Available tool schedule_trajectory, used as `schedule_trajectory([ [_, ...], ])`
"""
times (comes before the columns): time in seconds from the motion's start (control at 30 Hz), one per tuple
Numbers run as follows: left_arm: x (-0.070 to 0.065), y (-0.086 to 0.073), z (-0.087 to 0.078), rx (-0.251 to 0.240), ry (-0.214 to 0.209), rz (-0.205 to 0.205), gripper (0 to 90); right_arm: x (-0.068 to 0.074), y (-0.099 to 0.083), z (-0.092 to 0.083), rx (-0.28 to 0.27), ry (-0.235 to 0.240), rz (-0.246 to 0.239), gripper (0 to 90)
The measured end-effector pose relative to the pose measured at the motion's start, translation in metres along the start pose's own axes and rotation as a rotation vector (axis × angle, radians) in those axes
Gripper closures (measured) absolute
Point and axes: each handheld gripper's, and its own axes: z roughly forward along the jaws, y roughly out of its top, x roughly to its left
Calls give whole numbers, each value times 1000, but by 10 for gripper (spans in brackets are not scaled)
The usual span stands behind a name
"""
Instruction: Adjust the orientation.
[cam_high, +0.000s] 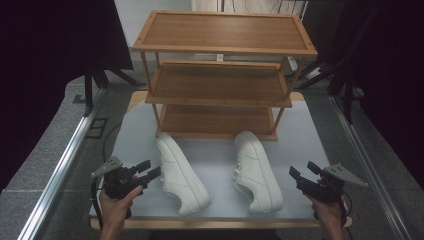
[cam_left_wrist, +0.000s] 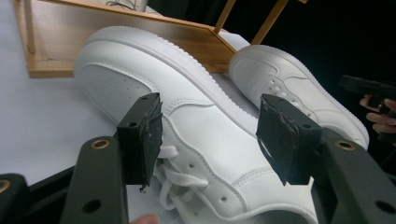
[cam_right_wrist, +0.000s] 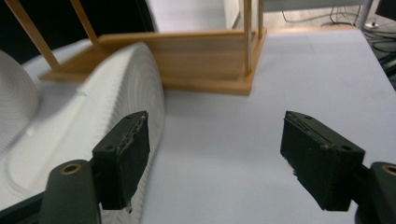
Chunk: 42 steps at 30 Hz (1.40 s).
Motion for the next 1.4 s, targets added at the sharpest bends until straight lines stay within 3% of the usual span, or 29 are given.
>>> schedule_trajectory([
  [0.27,0,-1,-3,15,23,-12,417,4,5,-1,0,-1,-40,260],
  [0.47,2,-11,-6,43,40,-49,461,7,11,0,-15,-32,-22,268],
  [0.6,-3,-12,-10,38,49,-26,556,11,12,2,-11,-45,-21,274],
  [0.8,-4,-11,-12,29,51,-25,758,12,9,9,8,-32,-21,275],
  [1.0,-20,-11,-9,98,17,32,875,10,7,9,21,-33,-13,276],
  [1.13,-36,-12,-6,137,2,73,887,10,9,6,10,-38,-9,276],
  [1.4,-55,-20,-7,175,-30,102,885,12,8,4,11,-32,-8,275],
])
